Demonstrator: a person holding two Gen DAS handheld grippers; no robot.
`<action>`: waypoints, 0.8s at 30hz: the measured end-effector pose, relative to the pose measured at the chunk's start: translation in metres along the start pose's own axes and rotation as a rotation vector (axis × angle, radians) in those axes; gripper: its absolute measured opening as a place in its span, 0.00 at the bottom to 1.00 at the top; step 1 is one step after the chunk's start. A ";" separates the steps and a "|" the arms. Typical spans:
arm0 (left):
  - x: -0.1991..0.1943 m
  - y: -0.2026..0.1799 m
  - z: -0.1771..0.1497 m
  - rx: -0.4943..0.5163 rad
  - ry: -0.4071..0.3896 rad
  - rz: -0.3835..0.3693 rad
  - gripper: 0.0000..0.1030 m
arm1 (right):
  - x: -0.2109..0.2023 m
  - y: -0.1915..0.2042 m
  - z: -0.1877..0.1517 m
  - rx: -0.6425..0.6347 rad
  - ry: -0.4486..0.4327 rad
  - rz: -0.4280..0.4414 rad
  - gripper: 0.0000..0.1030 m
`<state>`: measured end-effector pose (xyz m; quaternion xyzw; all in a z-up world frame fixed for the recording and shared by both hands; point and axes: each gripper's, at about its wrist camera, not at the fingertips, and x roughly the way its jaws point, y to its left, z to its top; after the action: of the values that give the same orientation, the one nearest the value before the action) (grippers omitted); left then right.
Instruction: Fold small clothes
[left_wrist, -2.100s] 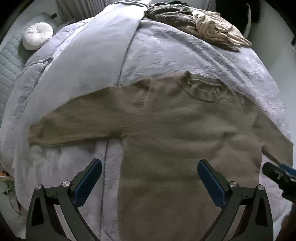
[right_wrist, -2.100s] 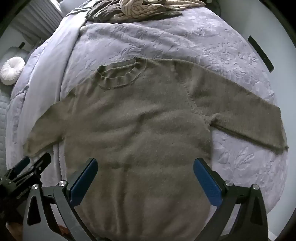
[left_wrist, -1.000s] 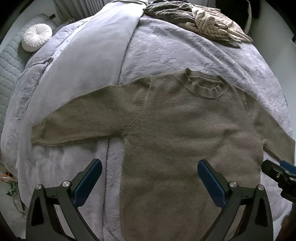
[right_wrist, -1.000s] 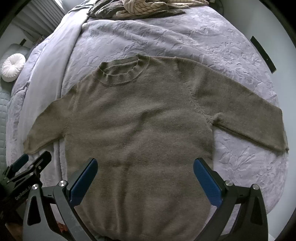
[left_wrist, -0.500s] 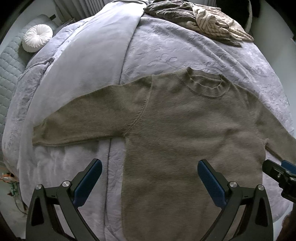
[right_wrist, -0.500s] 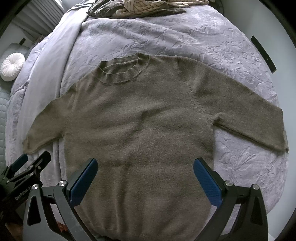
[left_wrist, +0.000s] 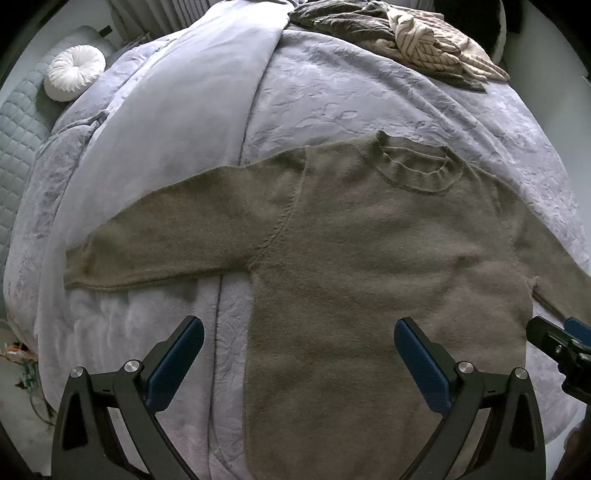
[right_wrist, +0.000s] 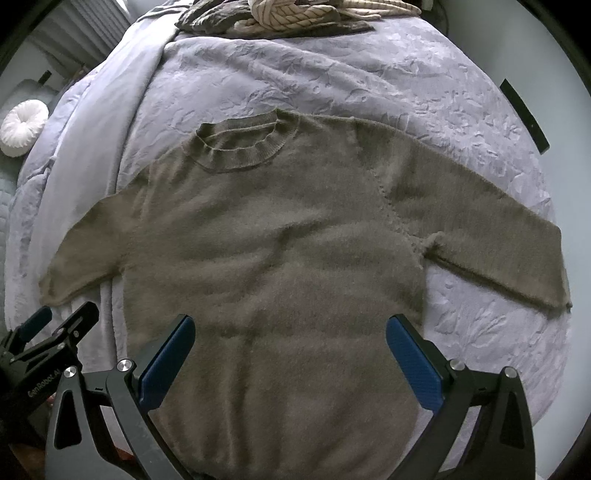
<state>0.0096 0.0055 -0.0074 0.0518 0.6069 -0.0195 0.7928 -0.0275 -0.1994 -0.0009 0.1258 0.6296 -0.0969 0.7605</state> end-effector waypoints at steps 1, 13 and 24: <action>0.000 0.000 0.000 -0.001 0.001 0.001 1.00 | 0.000 0.000 0.001 -0.002 -0.001 -0.002 1.00; 0.005 -0.001 0.003 0.001 0.014 0.008 1.00 | -0.003 0.006 0.005 -0.021 -0.017 -0.036 1.00; 0.005 -0.001 0.003 0.001 0.015 0.008 1.00 | -0.003 0.007 0.006 -0.022 -0.018 -0.039 1.00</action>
<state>0.0133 0.0039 -0.0115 0.0547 0.6128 -0.0160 0.7882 -0.0203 -0.1951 0.0032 0.1042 0.6261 -0.1060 0.7655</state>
